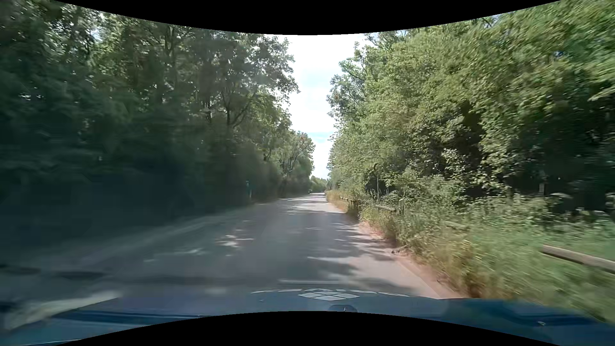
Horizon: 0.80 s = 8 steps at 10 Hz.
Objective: Follow the waypoints while adhering to traffic rules and regulations
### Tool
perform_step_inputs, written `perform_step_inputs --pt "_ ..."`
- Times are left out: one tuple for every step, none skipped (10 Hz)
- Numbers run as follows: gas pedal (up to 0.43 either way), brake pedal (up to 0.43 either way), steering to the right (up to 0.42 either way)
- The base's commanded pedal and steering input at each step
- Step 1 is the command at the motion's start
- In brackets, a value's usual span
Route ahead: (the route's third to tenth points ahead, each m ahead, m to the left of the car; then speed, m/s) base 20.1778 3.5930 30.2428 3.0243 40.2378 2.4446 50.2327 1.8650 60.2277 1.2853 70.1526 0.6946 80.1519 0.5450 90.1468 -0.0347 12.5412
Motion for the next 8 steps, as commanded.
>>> perform_step_inputs --pt "0.169 0.0 0.001" --pt "0.169 0.0 0.001" --pt "0.157 0.0 0.001" --pt "0.157 0.0 0.001" --pt "0.157 0.0 0.001" --pt "0.157 0.0 0.001" --pt "0.157 0.0 0.001" --pt "0.157 0.0 0.001"
